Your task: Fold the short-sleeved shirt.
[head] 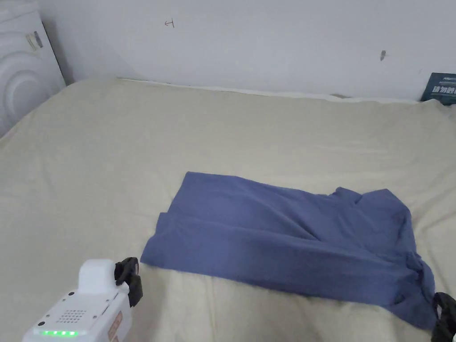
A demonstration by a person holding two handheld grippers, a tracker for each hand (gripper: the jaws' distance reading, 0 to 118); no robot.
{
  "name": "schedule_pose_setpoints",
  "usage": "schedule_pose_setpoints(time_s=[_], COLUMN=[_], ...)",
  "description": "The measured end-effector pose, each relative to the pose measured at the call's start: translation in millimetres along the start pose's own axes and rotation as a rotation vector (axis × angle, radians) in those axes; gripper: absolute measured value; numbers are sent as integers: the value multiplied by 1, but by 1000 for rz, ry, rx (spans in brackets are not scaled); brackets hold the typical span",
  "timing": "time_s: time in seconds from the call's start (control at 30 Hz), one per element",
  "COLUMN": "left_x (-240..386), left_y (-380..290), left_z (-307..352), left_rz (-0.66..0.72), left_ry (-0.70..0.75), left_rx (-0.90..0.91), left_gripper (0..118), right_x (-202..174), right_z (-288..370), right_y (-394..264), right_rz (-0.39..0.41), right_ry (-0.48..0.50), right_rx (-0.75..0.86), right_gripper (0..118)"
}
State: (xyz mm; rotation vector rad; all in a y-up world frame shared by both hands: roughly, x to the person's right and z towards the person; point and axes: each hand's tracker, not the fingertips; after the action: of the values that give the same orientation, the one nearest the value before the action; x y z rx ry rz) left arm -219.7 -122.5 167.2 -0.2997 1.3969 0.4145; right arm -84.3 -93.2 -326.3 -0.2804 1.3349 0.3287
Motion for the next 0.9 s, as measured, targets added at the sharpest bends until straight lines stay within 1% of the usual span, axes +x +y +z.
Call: schedule_pose_setpoints(time_s=[0.03, 0.07, 0.1, 0.13, 0.17, 0.27, 0.3, 0.37, 0.4, 0.43, 0.47, 0.5, 0.53, 0.57, 0.6, 0.63, 0.67, 0.7, 0.73, 0.77, 0.8, 0.83, 0.9], left_x=[-11, -12, -12, -15, -13, -14, -38, -41, -41, -24, -20, -15, -9, 4, 3, -1, -3, -16, -17, -16, -16, 6, 18], left_y=[3, 4, 5, 5, 11, 10, -8, -12, -14, -14, -17, -22, -29, -14, -12, -9, -8, -11, -10, -9, -5, 6, 9], left_z=[-18, -31, -43, -61, -69, -84, -128, -145, -151, -145, -147, -148, -149, -128, -128, -124, -122, -127, -123, -120, -116, -102, -95], left_rz=[4, 6, -3, 7, 17, -26, -59, -123, -133, -139, -145, -165, -187, -212, -191, -167, -90, -84, -87, -107, -142, -156, -221], left_ry=[-19, -39, -16, 3, -7, 38, 50, 40, 35, 23, 8, -19, 2, 15, 9, 10, -20, -21, -22, -18, -19, -38, -37], left_rx=[-26, -55, -57, -103, -186, -234, -224, -221, -227, -245, -254, -279, -280, -210, -260, -249, -255, -255, -243, -228, -181, -174, -161], left_gripper=[5, 9, 48, 98, 118, 116, 116, 116, 115, 109, 83, 23, 16, 14, 12, 11, 10, 10, 9, 9, 9, 9, 9], right_x=[2, 5, 6, 6, 12, 22, 23, 29, 30, 31, 35, 35, 36, 35, 37, 37, 37, 37, 38, 38, 37, 38, 40], right_z=[-1, -2, -2, -2, -3, -7, -8, -9, -10, -11, -13, -15, -16, -17, -19, -20, -24, -28, -36, -45, -51, -52, -61], right_y=[0, -1, -2, -3, -5, -9, -10, -11, -12, -14, -15, -16, -18, -20, -22, -24, -26, -28, -31, -34, -39, -43, -44], right_rz=[11, 14, 19, 20, 11, -21, -17, 6, 16, 21, 20, 18, 18, 19, 22, 25, 23, 22, 21, 29, 40, 38, 33], right_ry=[-10, -14, -24, -50, -48, -57, -59, -68, -73, -77, -78, -79, -79, -76, -71, -65, -41, -18, -10, -8, -19, -20, -16], right_rx=[-4, -4, 5, 21, 21, 2, -1, -19, -27, -32, -39, -46, -49, -49, -48, -48, -56, -74, -130, -179, -217, -177, -208], right_gripper=[0, 0, 1, 1, 1, 1, 1, 1, 1, 1, 1, 1, 1, 1, 2, 9, 32, 84, 112, 112, 117, 118, 118])
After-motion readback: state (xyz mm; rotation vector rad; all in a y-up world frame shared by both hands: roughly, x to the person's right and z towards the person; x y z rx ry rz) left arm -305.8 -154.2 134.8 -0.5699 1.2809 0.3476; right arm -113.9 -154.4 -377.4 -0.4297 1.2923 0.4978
